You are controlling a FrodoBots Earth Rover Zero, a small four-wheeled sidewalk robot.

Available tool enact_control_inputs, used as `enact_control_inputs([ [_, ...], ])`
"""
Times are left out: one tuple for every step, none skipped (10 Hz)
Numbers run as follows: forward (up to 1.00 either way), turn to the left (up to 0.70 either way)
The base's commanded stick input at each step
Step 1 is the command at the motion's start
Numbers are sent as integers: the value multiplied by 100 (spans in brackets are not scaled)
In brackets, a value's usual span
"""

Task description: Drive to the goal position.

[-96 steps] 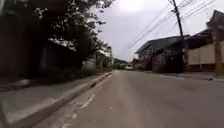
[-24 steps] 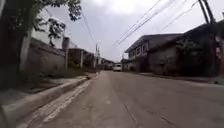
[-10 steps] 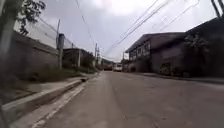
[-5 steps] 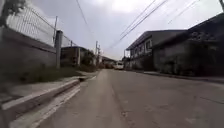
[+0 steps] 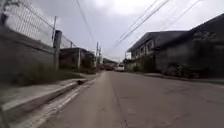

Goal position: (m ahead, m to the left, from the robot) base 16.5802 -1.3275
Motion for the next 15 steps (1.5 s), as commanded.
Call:
enact_control_inputs([
  [70, 0],
  [70, 0],
  [70, 0],
  [70, 0],
  [70, 0],
  [70, 0],
  [70, 0],
  [70, 0],
  [70, 0],
  [70, 0],
  [70, 0],
  [70, 0],
  [70, 0],
  [70, 0],
  [70, 0],
])
